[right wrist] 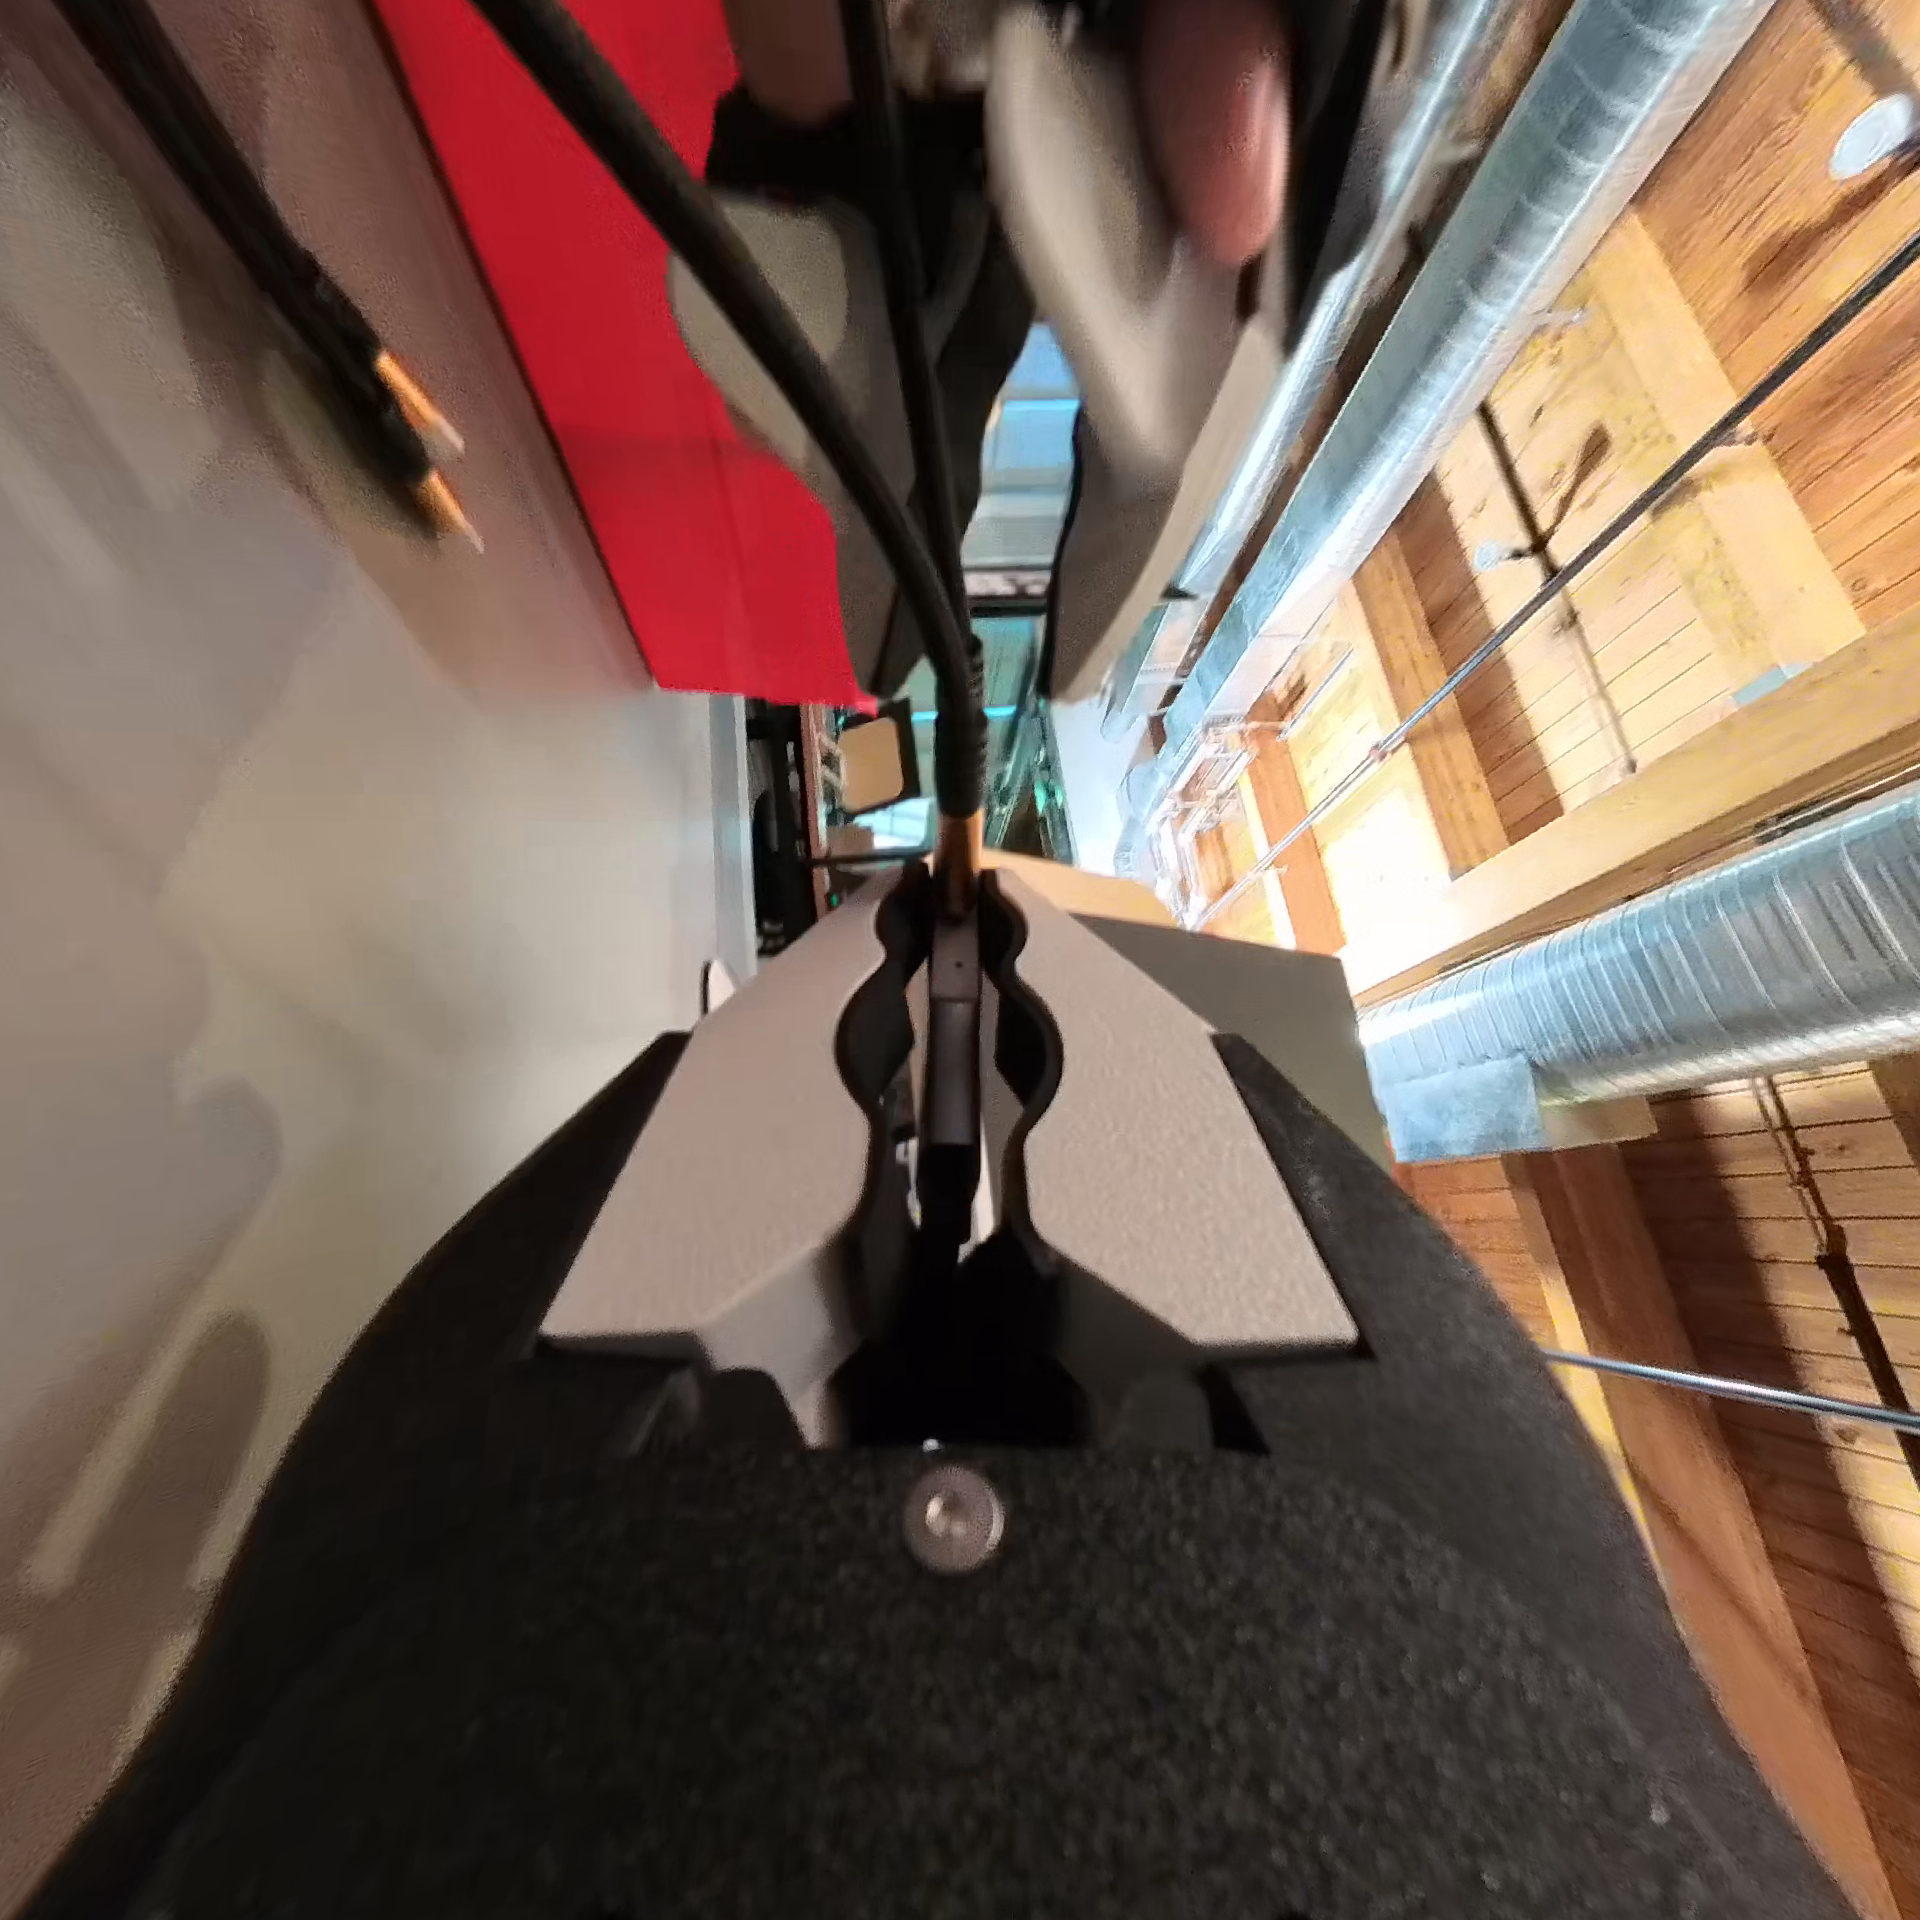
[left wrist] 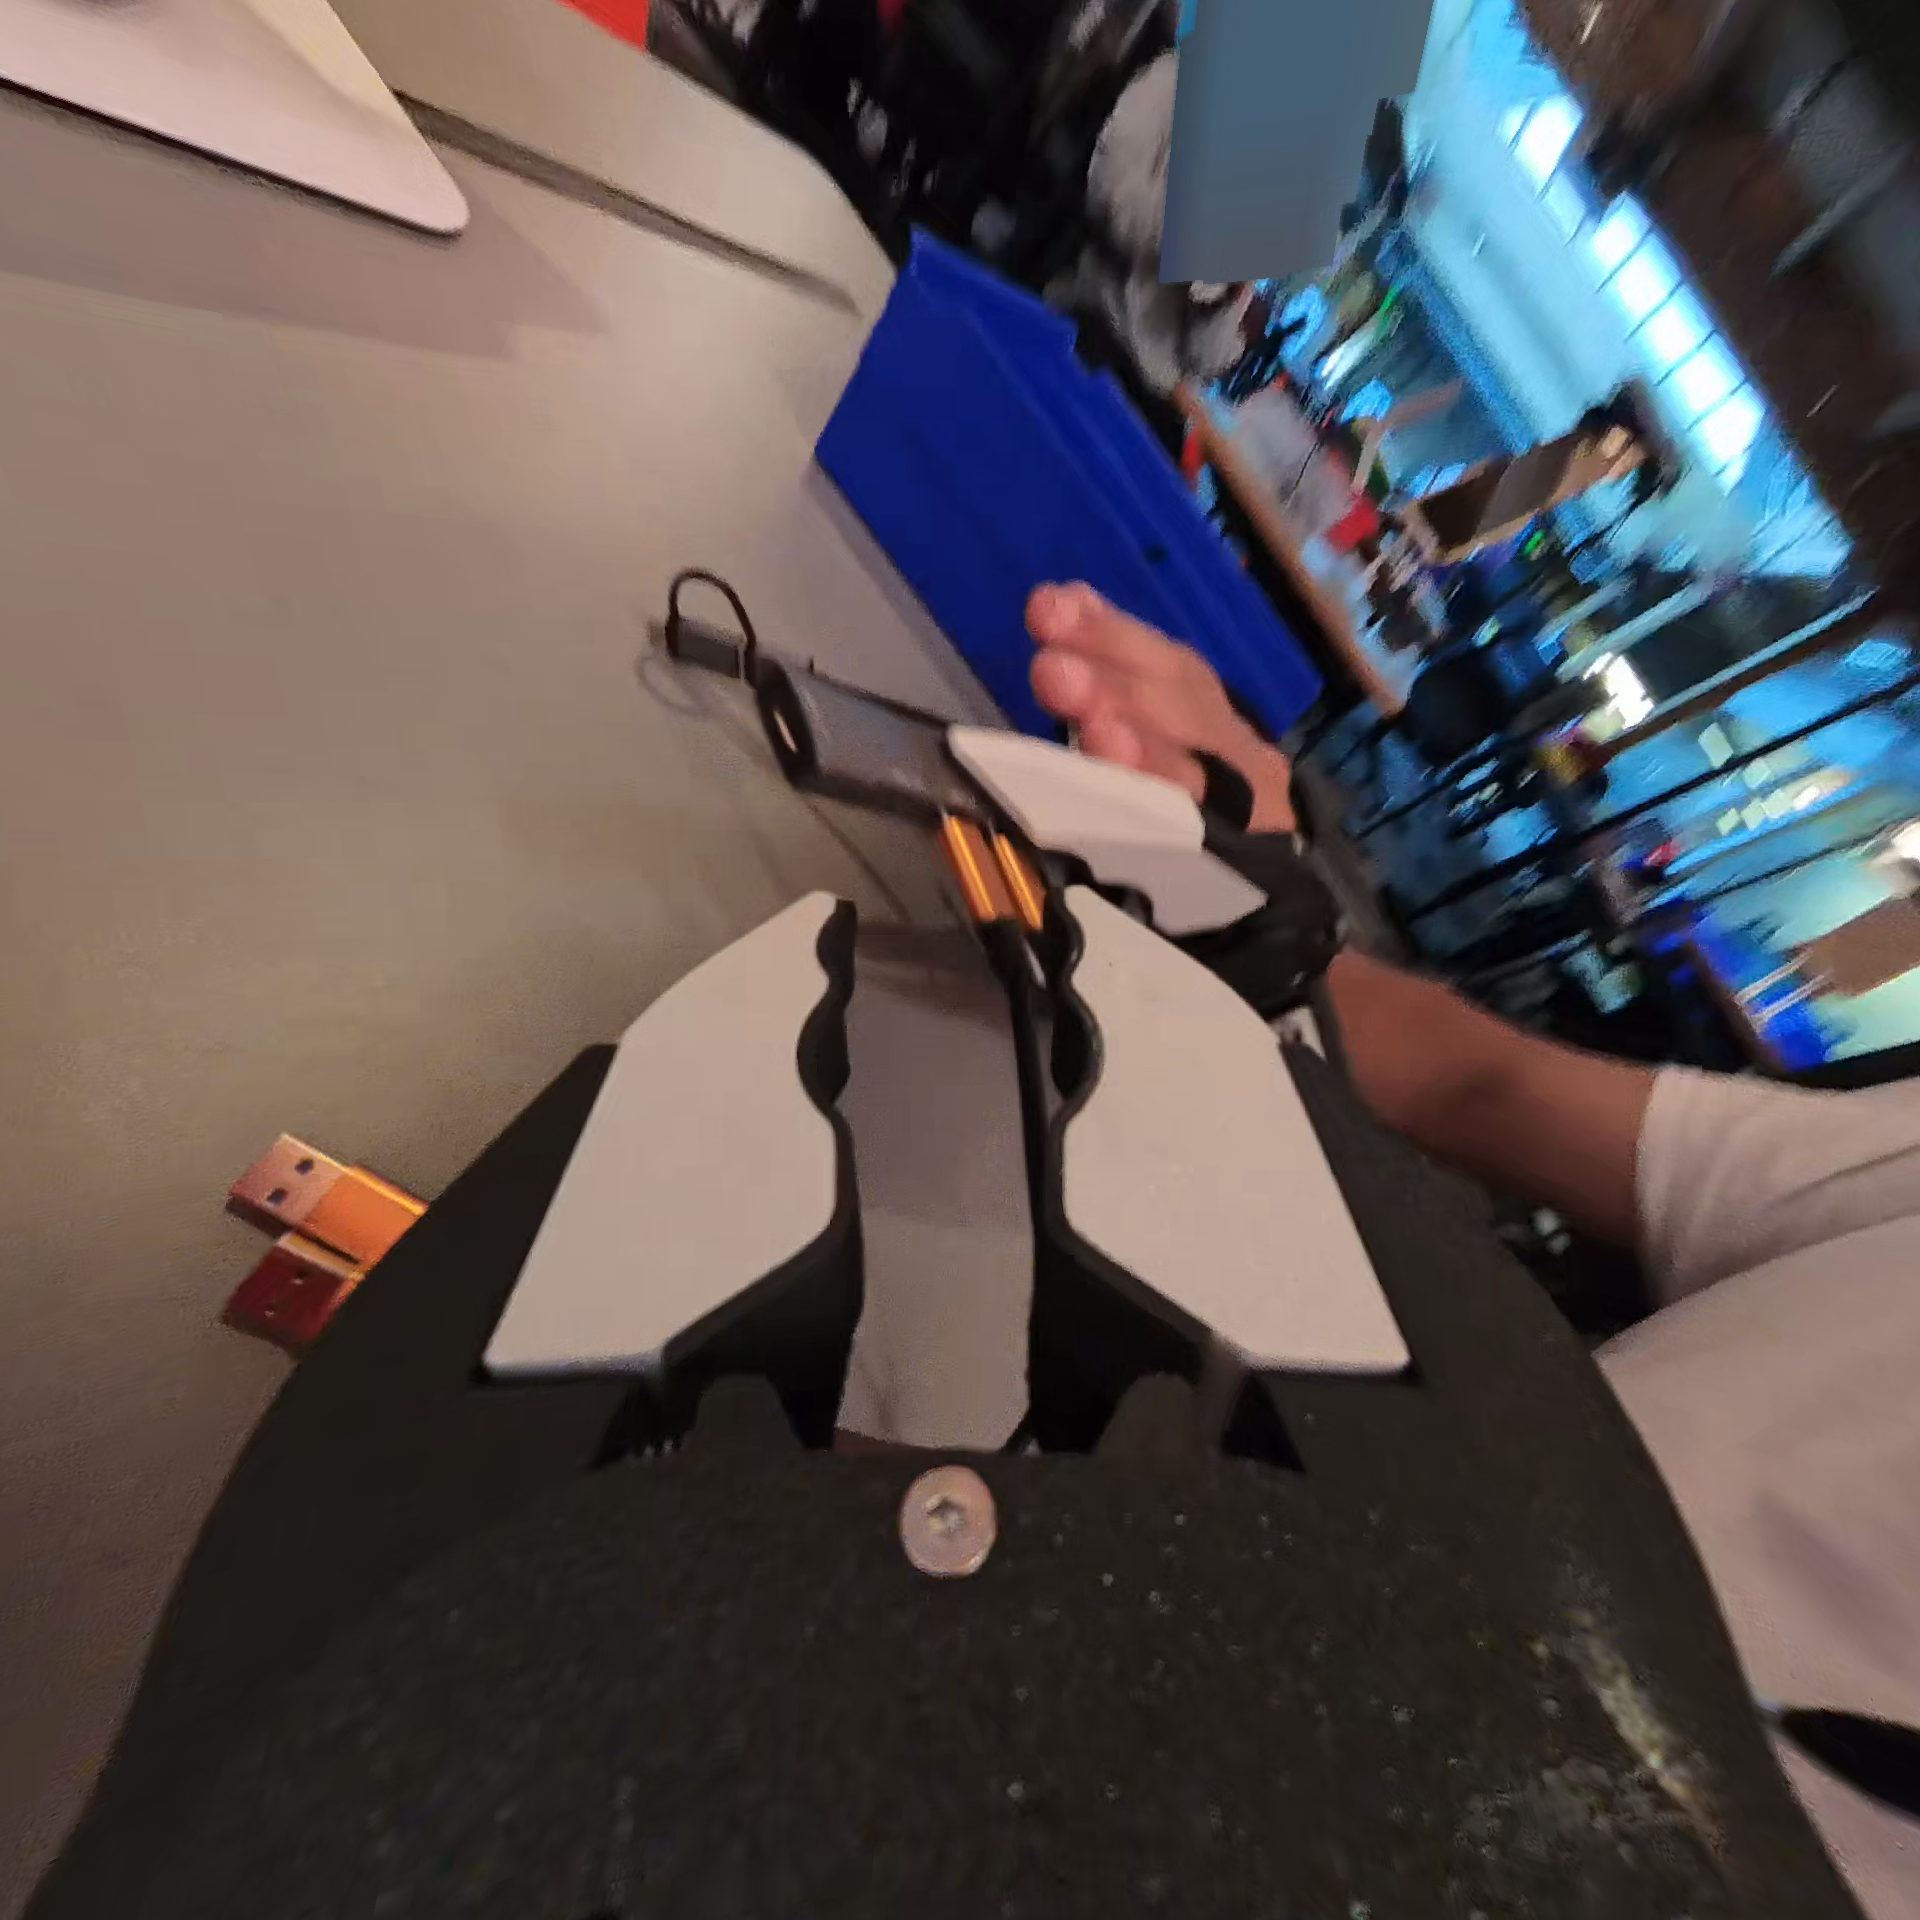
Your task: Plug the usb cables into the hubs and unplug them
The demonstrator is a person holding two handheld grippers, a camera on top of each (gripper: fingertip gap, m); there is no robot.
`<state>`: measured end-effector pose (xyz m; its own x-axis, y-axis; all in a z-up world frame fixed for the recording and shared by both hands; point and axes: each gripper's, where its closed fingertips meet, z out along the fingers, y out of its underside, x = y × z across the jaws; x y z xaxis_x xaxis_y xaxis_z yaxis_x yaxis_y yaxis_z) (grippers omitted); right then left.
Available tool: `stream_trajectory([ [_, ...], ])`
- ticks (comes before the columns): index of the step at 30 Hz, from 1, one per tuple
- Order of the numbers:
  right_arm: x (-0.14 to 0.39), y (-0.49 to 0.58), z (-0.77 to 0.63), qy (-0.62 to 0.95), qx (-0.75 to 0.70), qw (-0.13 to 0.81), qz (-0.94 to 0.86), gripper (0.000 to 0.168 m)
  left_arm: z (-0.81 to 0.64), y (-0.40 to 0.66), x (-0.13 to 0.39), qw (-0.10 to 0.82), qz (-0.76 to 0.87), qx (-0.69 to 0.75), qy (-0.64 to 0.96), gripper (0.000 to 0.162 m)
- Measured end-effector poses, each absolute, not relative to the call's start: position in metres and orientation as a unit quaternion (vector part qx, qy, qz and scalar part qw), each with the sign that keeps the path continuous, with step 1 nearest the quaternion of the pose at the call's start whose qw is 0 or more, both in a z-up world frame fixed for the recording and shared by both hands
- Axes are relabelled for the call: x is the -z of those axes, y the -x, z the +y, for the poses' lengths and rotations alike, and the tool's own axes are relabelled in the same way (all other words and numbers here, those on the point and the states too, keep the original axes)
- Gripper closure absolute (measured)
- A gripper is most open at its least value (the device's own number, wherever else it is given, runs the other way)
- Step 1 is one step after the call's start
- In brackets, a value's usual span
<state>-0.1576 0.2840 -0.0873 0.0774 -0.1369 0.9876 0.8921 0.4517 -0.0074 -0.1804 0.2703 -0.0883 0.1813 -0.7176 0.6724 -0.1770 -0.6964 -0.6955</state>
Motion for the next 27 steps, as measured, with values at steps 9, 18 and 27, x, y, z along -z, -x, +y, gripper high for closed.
stream_trajectory([
  [9, 0.089, 0.178, 0.271, 0.353, 0.331, 0.681, -0.550, 0.152, 0.280, 0.180, 0.080, 0.241, 0.231, 0.610, 0.719, 0.147],
  [18, 0.117, 0.179, 0.289, 0.601, 0.098, 0.635, -0.477, 0.137, 0.296, 0.195, 0.075, 0.306, 0.255, 0.550, 0.734, 0.153],
  [27, 0.121, 0.161, 0.299, 0.682, 0.069, 0.596, -0.419, 0.147, 0.281, 0.184, 0.088, 0.307, 0.330, 0.498, 0.741, 0.148],
])
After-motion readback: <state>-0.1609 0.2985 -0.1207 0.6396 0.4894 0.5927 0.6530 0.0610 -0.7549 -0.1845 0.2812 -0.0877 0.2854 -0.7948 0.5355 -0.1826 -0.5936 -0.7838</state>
